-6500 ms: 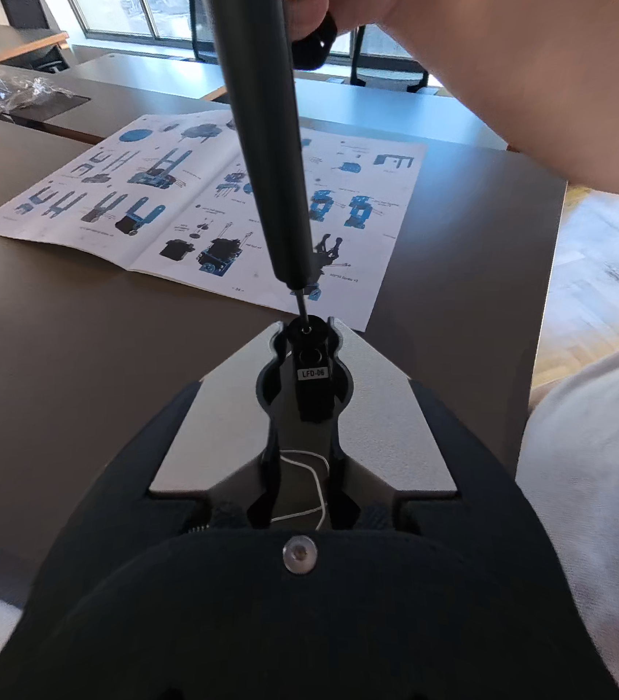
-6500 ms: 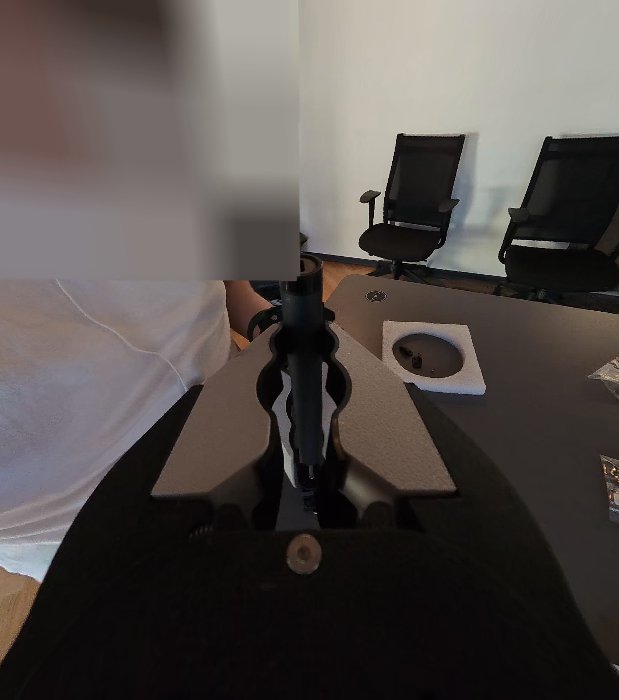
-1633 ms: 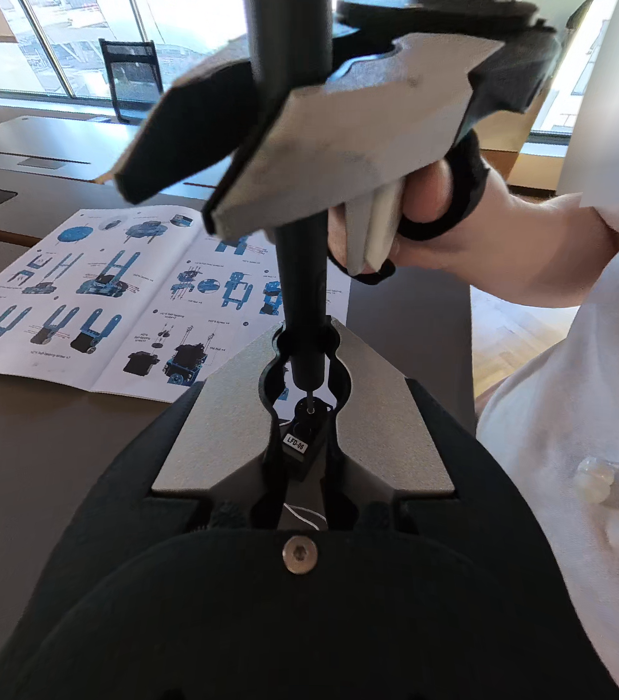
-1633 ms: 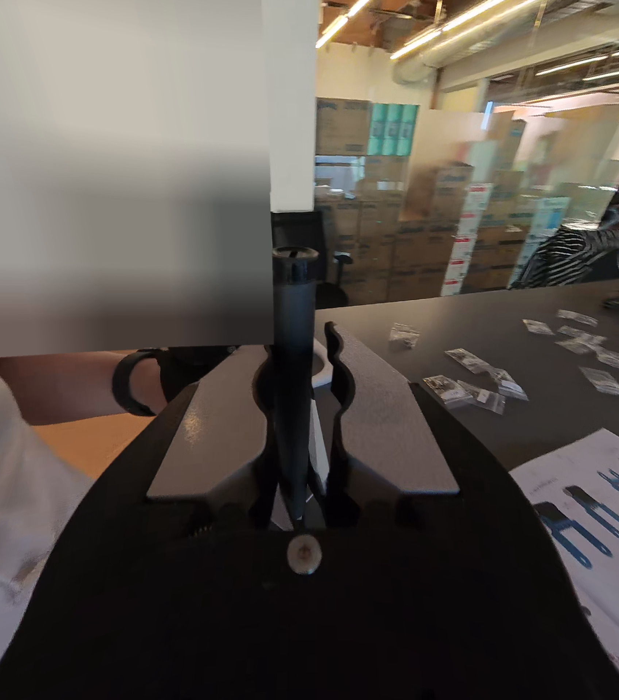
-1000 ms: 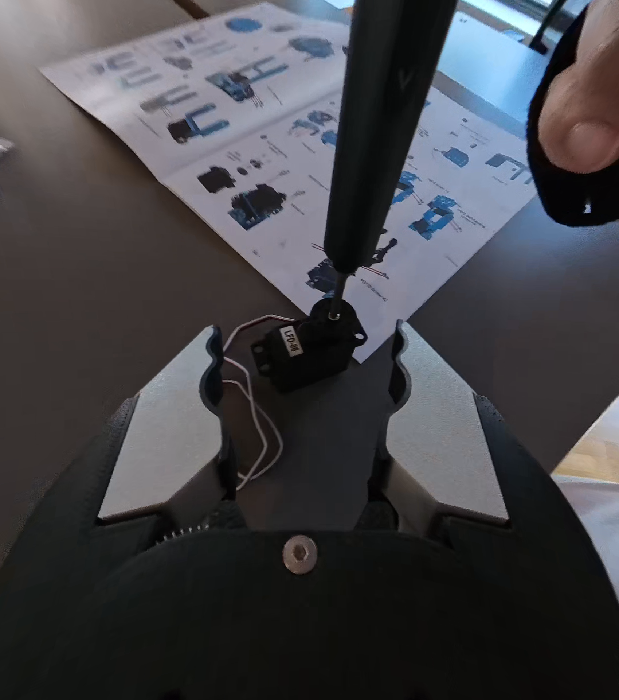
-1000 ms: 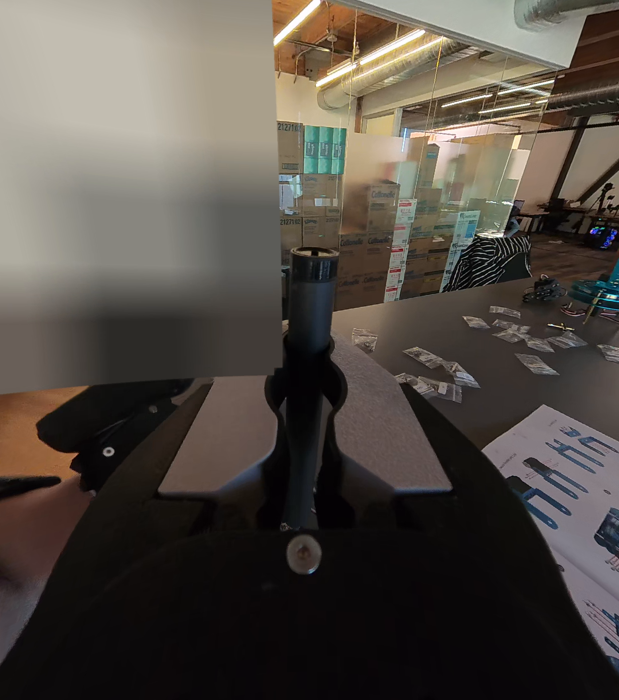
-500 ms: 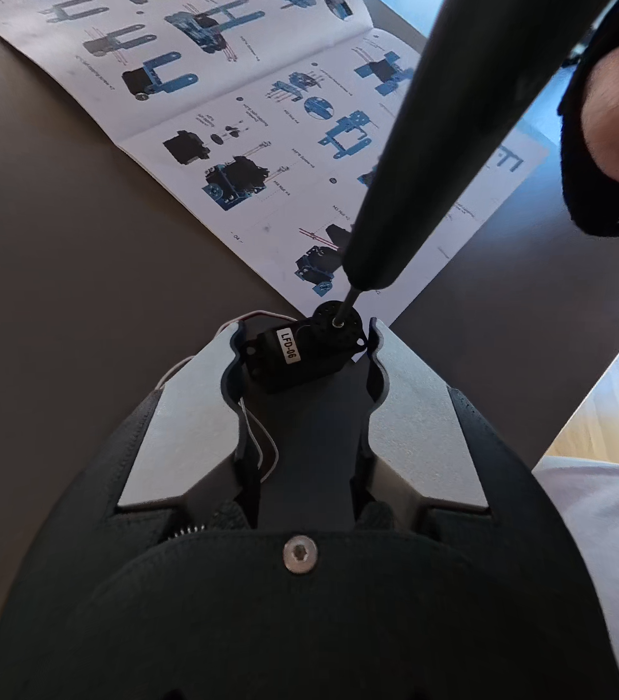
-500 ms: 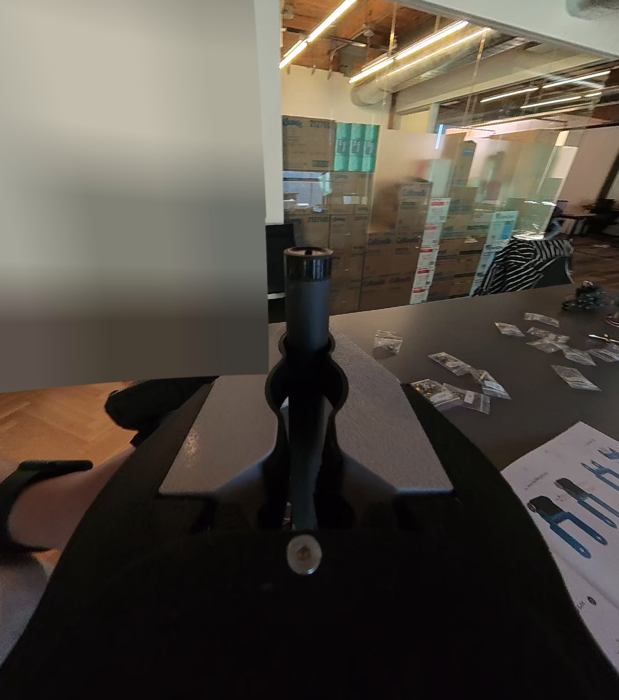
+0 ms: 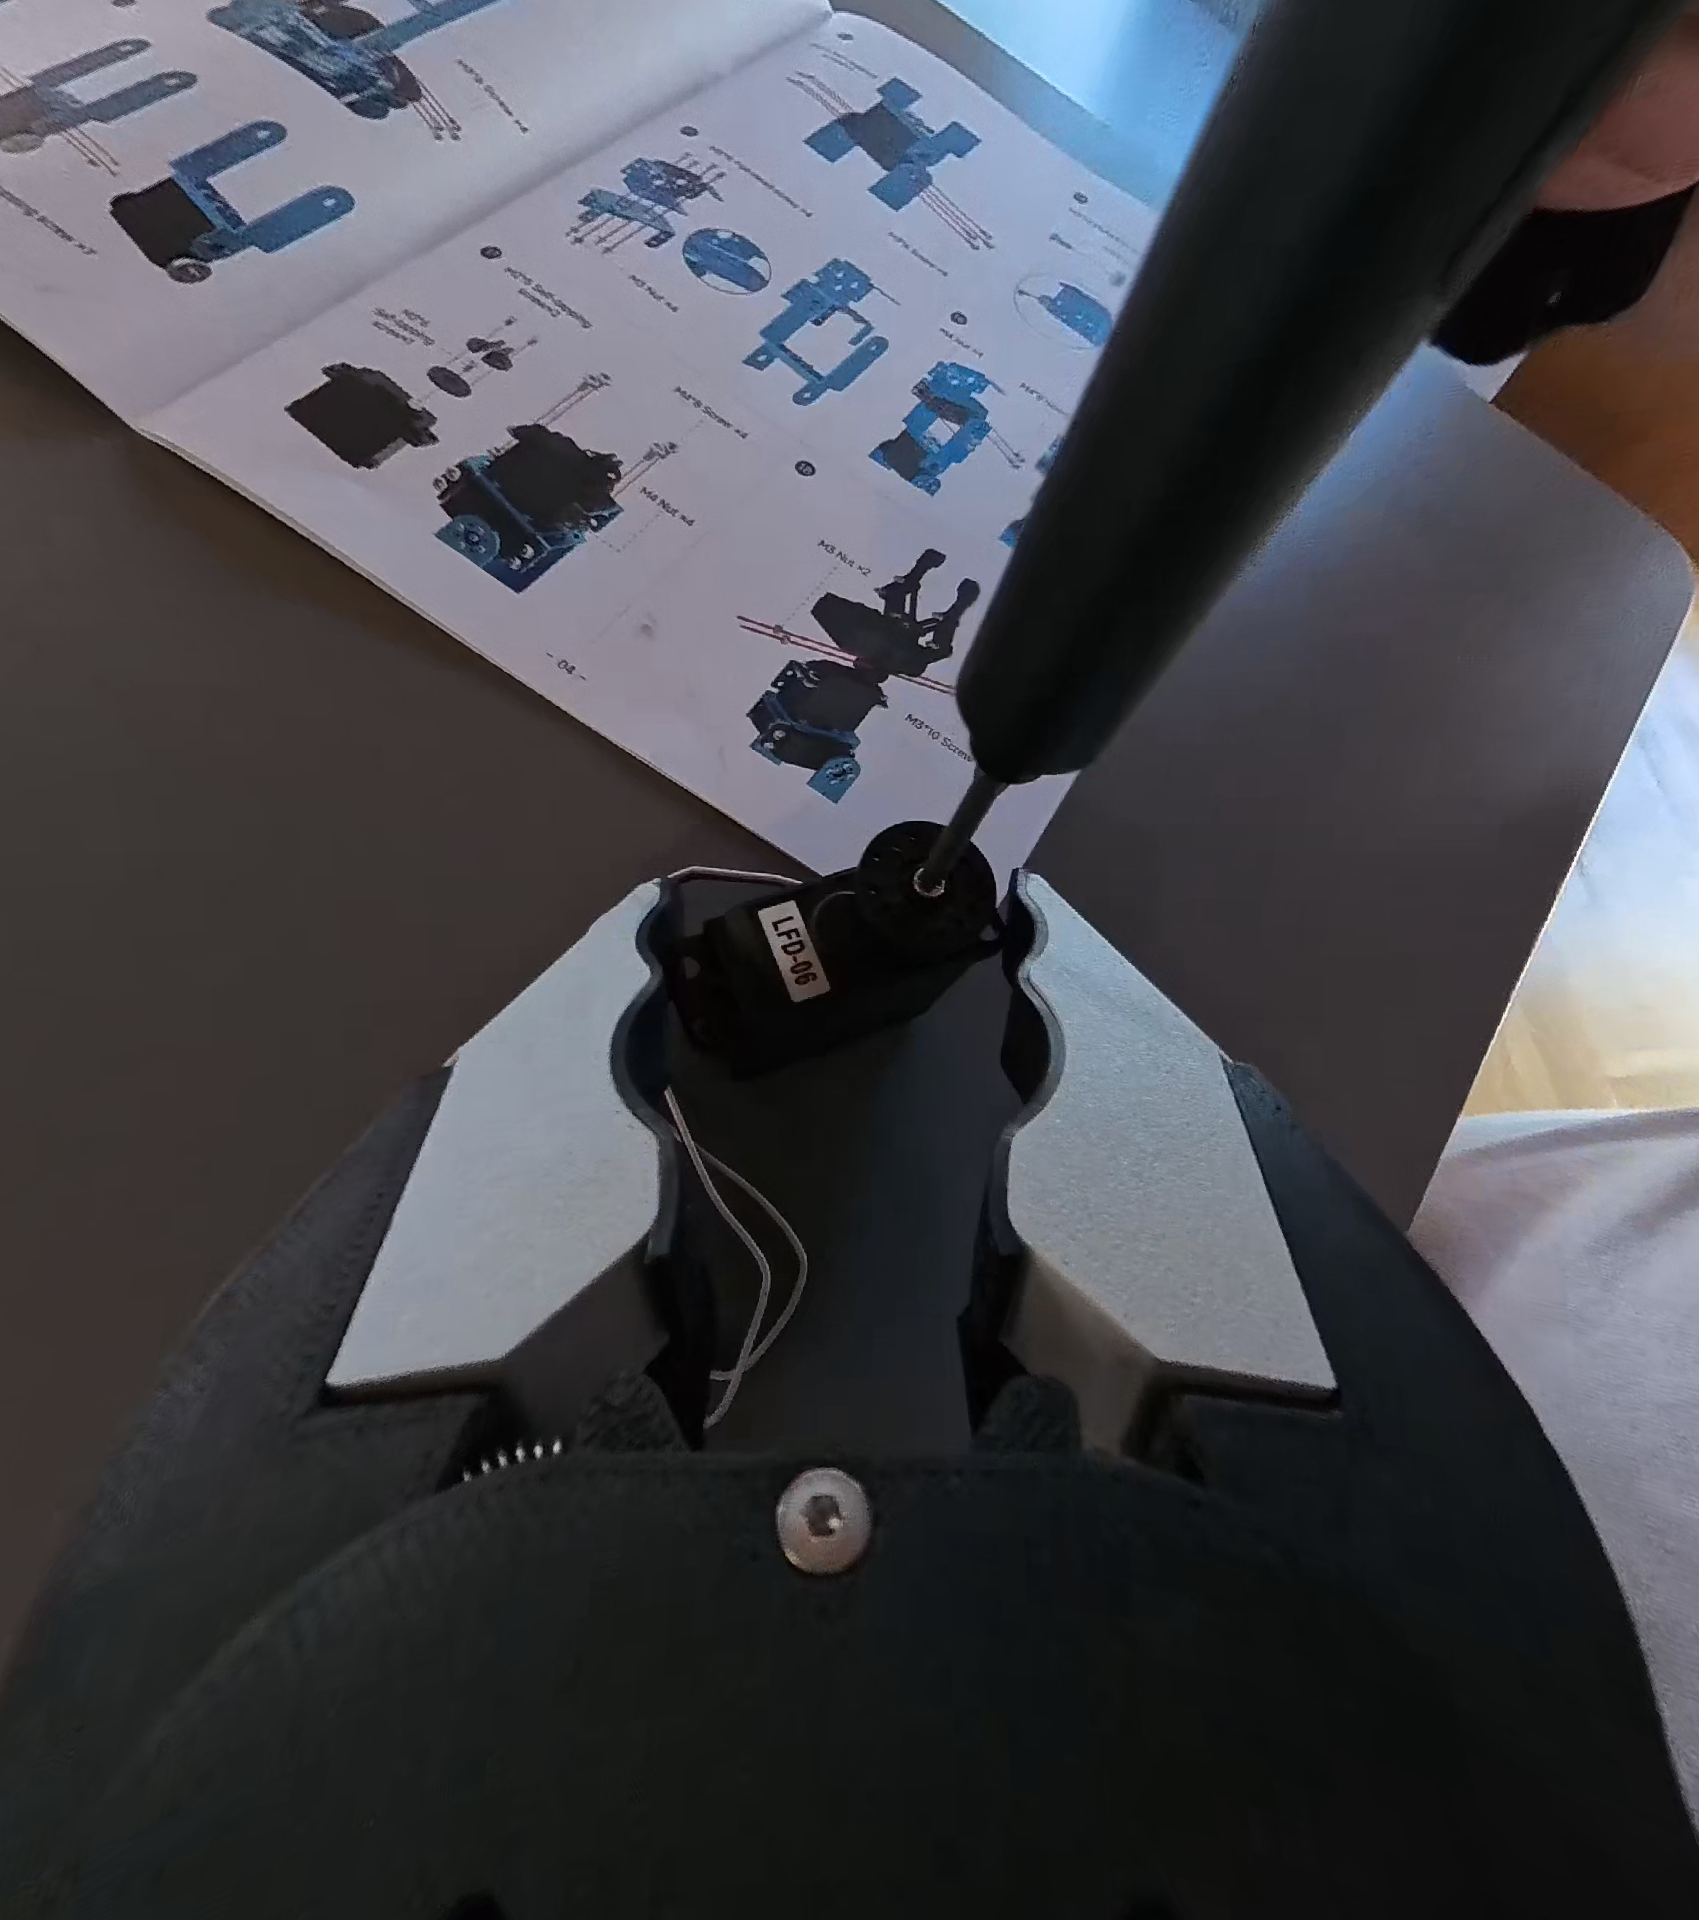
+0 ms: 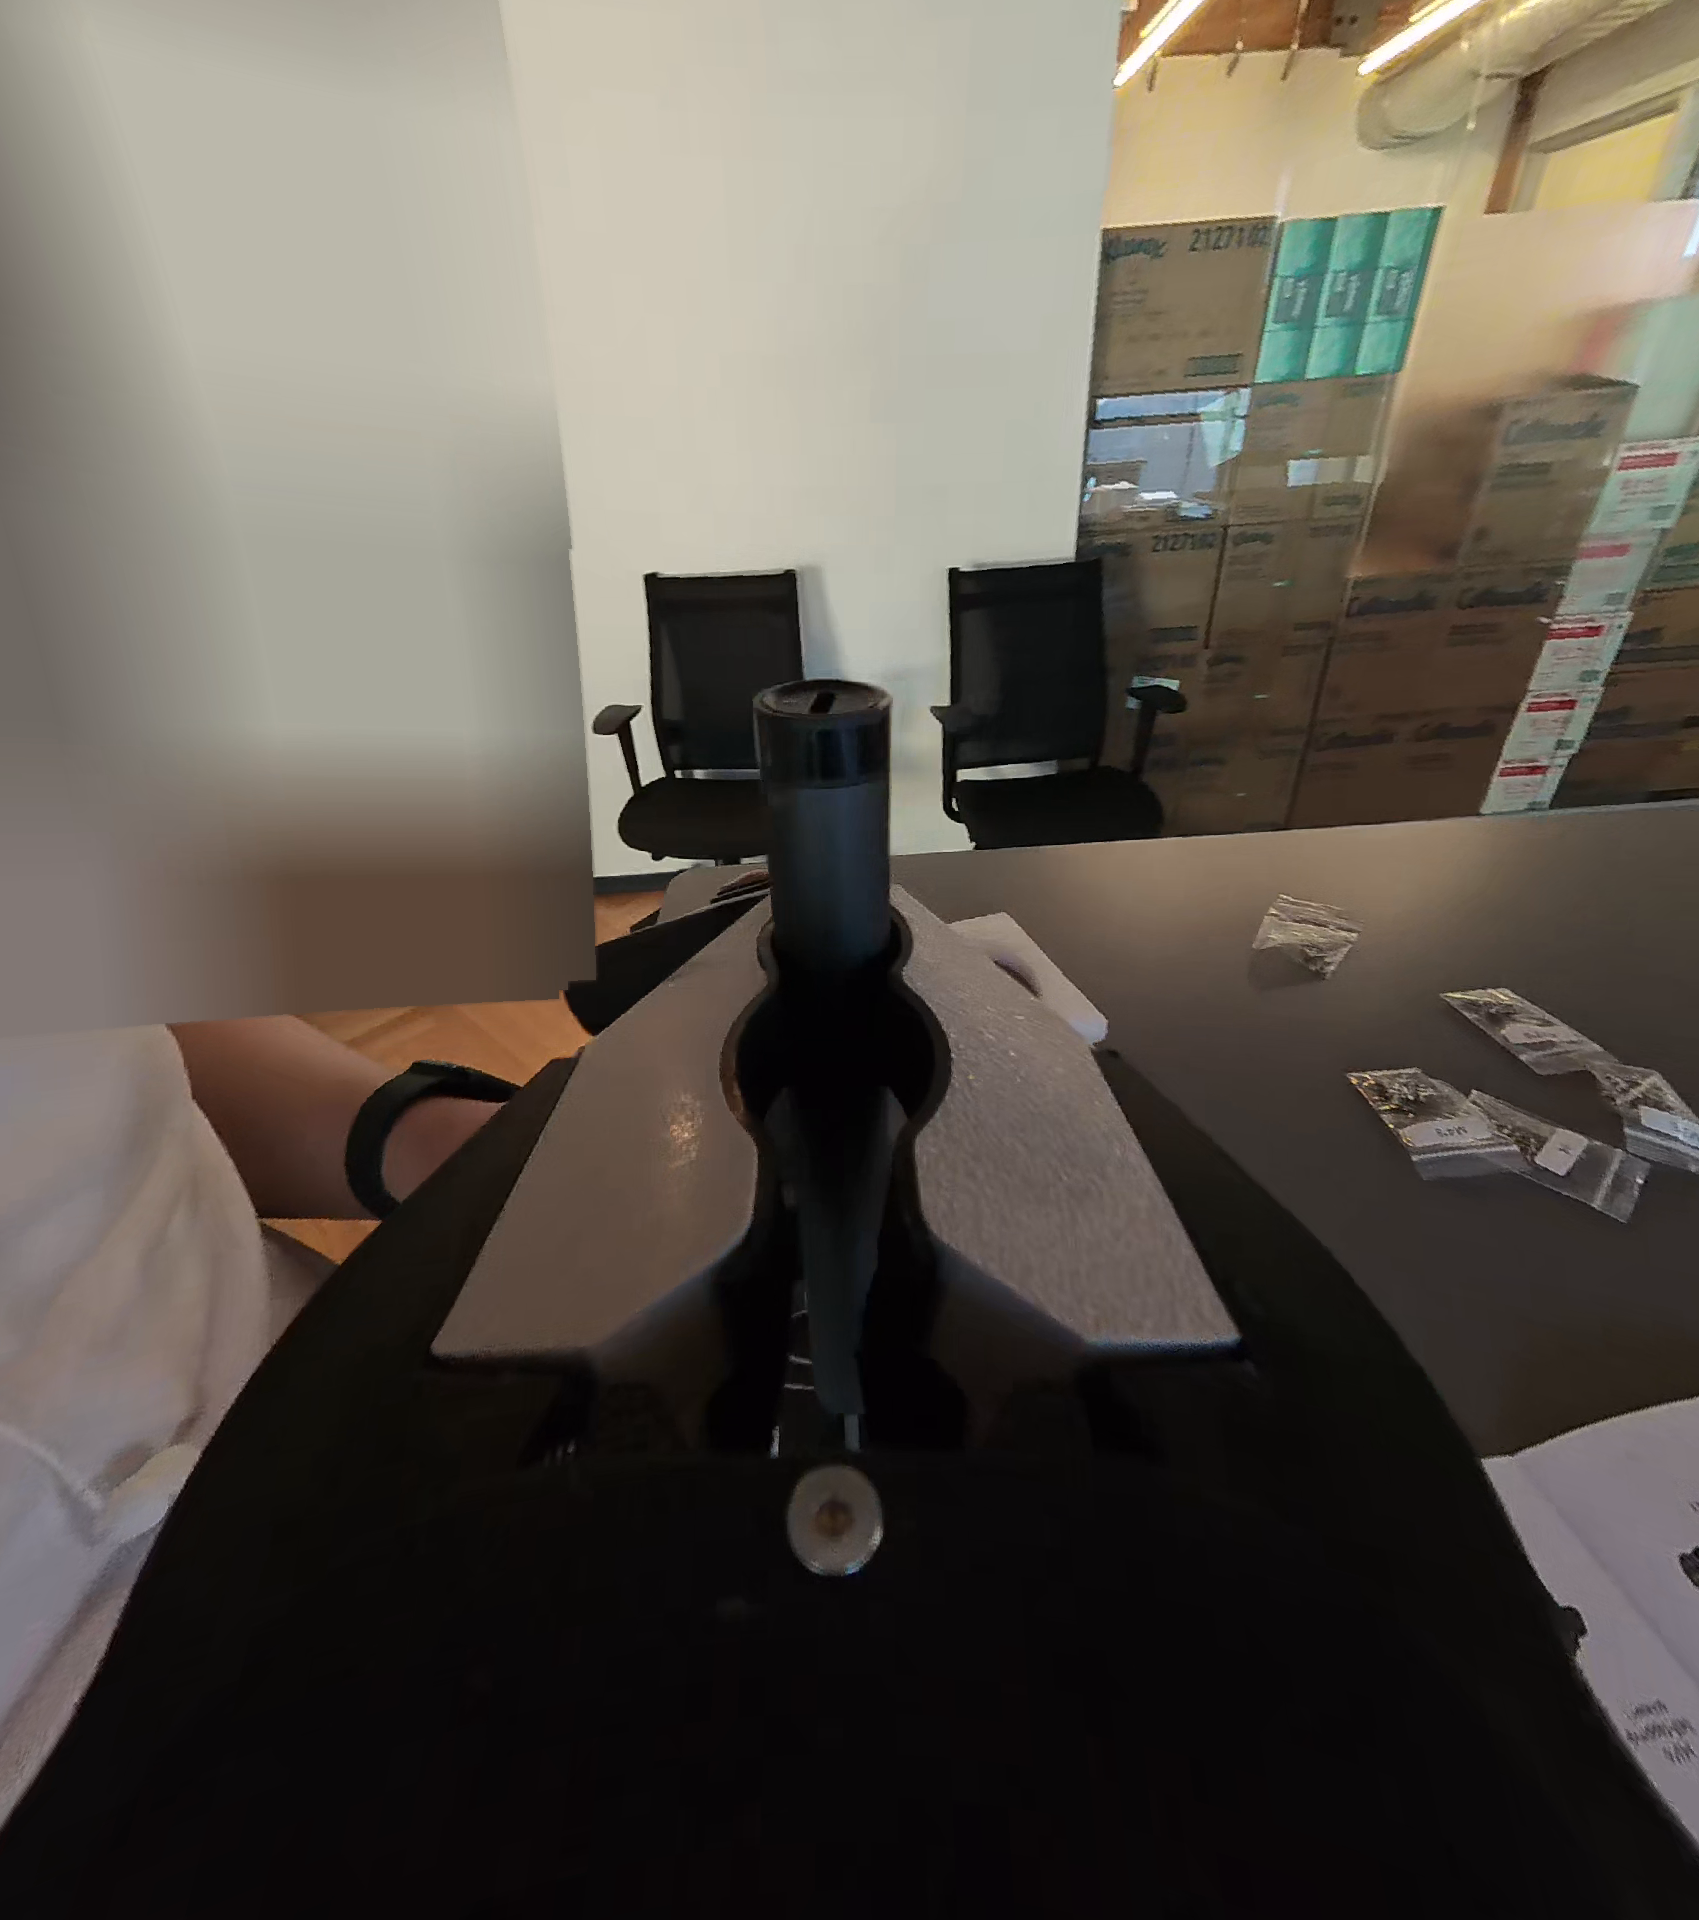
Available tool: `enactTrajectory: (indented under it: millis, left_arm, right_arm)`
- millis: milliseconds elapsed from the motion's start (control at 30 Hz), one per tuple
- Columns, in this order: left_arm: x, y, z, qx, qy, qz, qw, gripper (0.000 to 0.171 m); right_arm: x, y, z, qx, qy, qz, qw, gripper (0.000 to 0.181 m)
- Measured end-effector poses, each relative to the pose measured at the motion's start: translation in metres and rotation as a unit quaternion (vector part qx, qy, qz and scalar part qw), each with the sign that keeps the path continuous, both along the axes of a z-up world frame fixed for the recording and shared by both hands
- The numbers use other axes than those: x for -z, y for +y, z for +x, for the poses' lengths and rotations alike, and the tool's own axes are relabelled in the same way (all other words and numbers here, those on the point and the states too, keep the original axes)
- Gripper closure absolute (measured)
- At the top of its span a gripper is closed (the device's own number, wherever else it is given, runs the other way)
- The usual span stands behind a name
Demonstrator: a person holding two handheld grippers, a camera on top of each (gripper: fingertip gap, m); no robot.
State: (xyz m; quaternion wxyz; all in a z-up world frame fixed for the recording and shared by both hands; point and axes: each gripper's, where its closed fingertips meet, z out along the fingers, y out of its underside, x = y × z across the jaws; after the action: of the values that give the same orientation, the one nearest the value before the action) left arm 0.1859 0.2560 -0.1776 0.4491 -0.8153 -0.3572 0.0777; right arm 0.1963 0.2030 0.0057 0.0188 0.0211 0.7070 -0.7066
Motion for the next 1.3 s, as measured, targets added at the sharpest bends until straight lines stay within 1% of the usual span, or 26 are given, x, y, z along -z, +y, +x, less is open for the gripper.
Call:
enactTrajectory:
  millis: [100, 433, 600, 733, 833, 933, 1033, 1133, 1233, 1300]
  left_arm:
    - [0.000, 0.000, 0.001, 0.009, -0.003, 0.002, 1.000, 0.110]
    - [0.001, 0.001, 0.001, 0.024, -0.008, 0.006, 1.000, 0.111]
    - [0.001, 0.001, 0.002, 0.025, -0.008, 0.005, 1.000, 0.111]
    - [0.001, 0.001, 0.002, 0.026, -0.005, 0.003, 1.000, 0.111]
    - [0.001, 0.001, 0.002, 0.026, -0.008, 0.005, 1.000, 0.111]
    - [0.001, 0.002, 0.002, 0.028, -0.008, 0.005, 1.000, 0.111]
    - [0.001, 0.002, 0.002, 0.031, -0.008, 0.005, 0.999, 0.111]
    - [0.001, 0.004, 0.003, 0.042, -0.009, 0.005, 0.999, 0.111]
    - [0.001, 0.005, 0.005, 0.065, -0.007, 0.003, 0.998, 0.112]
    - [0.001, 0.006, 0.007, 0.099, -0.001, -0.002, 0.995, 0.112]
  right_arm:
    - [0.001, -0.001, 0.005, -0.025, 0.014, 0.010, 1.000, 0.173]
    - [0.003, 0.000, 0.018, -0.140, 0.016, 0.032, 0.989, 0.174]
    - [0.003, 0.000, 0.026, -0.205, 0.025, 0.037, 0.978, 0.174]
    - [0.004, 0.004, 0.035, -0.271, 0.038, 0.039, 0.961, 0.174]
    - [0.004, 0.007, 0.036, -0.320, 0.039, 0.045, 0.946, 0.174]
    - [0.005, 0.010, 0.040, -0.378, 0.040, 0.050, 0.923, 0.174]
    - [0.005, 0.012, 0.045, -0.440, 0.031, 0.052, 0.896, 0.173]
    - [0.004, 0.019, 0.047, -0.506, 0.025, 0.049, 0.861, 0.173]
    - [0.004, 0.024, 0.050, -0.564, 0.022, 0.046, 0.824, 0.173]
    - [0.004, 0.022, 0.050, -0.578, 0.021, 0.046, 0.814, 0.174]
